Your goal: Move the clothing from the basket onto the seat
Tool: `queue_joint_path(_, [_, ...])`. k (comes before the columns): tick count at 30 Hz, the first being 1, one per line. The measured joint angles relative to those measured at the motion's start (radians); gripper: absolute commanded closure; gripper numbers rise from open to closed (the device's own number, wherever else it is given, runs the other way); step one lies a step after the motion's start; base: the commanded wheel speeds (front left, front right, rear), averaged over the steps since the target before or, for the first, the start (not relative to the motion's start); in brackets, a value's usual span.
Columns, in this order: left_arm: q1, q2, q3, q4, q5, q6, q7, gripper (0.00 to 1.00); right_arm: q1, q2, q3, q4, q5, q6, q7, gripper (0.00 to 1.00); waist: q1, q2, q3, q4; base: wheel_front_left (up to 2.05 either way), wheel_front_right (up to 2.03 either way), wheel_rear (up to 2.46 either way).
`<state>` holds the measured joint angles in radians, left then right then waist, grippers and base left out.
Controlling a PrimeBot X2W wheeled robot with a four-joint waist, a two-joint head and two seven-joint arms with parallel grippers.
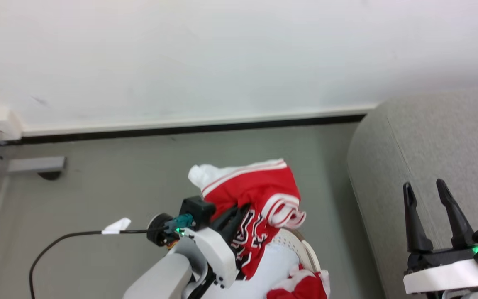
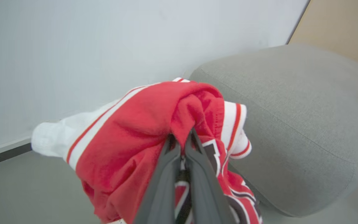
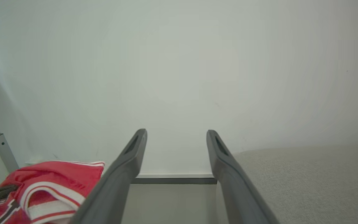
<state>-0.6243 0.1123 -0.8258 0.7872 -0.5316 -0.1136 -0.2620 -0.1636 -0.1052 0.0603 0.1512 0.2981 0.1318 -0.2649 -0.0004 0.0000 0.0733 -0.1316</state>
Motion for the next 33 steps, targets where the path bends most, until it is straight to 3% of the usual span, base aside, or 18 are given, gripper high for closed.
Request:
queue_joint_path(14, [0.028,0.080,0.115,-0.386,-0.043,0.083,0.025,1.00,0.045,-0.004,0.064,0.000,0.028,0.000,0.000,0.00,0.0002,0.0000,-0.104,0.076,0.00,0.00,0.00])
queue_joint_path(25, [0.059,0.114,0.125,-0.468,-0.053,0.123,0.057,1.00,0.040,-0.021,0.106,-0.002,0.070,0.000,0.000,0.00,0.0003,0.0000,-0.109,0.066,0.00,0.00,0.00])
queue_joint_path(33, [0.064,0.117,0.114,-0.484,-0.053,0.128,0.064,1.00,0.021,-0.052,0.186,0.006,0.082,0.000,0.000,0.00,0.0004,0.0000,-0.115,0.067,0.00,0.00,0.00])
